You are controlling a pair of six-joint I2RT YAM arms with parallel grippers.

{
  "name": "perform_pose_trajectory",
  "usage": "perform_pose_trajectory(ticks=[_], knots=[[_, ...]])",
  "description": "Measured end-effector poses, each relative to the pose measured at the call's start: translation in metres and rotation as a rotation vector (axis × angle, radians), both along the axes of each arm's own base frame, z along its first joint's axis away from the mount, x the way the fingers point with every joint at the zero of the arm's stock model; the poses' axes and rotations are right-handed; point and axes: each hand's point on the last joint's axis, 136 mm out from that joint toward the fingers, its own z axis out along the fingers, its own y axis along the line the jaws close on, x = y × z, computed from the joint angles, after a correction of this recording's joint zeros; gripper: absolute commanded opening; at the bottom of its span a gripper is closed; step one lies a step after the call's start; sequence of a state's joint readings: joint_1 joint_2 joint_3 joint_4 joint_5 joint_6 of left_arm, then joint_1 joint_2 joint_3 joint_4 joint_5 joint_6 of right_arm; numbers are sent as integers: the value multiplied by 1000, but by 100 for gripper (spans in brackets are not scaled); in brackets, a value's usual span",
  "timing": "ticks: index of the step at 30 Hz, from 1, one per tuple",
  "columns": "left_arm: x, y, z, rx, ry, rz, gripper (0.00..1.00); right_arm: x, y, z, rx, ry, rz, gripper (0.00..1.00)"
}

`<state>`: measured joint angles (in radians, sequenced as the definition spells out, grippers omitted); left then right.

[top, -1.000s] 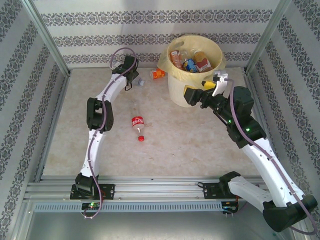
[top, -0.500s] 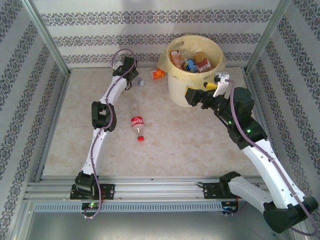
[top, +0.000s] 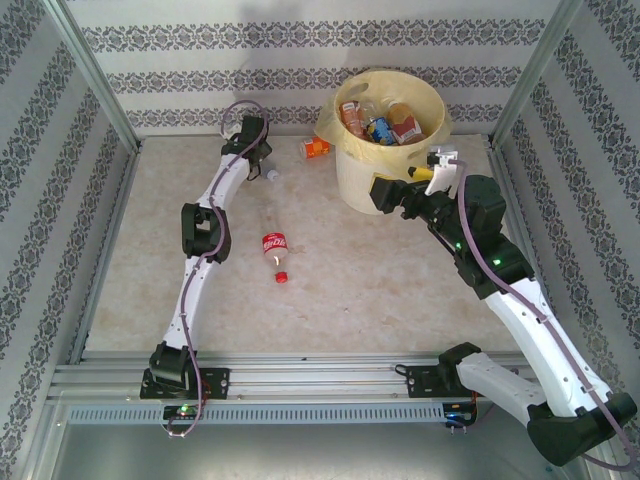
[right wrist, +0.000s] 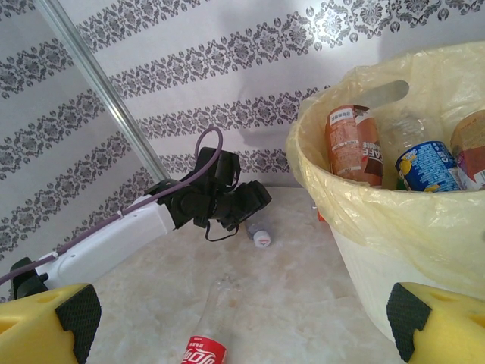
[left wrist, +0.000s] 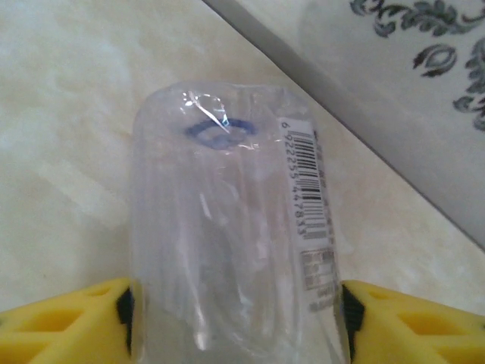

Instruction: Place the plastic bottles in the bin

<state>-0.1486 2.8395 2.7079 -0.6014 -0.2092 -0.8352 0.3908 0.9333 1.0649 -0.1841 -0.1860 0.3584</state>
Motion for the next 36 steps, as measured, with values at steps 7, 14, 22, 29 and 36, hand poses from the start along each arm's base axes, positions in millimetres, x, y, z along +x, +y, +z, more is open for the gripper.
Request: perform_pose_trajectory(ticks=[7, 14, 22, 29, 36], knots=[[-8, -6, 3, -18, 20, -42, 56, -1, 3, -1, -14, -7, 7, 98], [-42, -19, 59, -65, -17, -150, 55, 3, 9, -4, -12, -6, 18, 98], [-111, -53, 227, -198, -412, -344, 55, 22, 36, -23, 45, 46, 57, 98], [-178, -117, 295, -332, -645, -613, 55, 36, 69, -30, 136, 86, 142, 98], [-214, -160, 322, -476, -743, -825, 55, 44, 106, -21, 237, 133, 310, 98]])
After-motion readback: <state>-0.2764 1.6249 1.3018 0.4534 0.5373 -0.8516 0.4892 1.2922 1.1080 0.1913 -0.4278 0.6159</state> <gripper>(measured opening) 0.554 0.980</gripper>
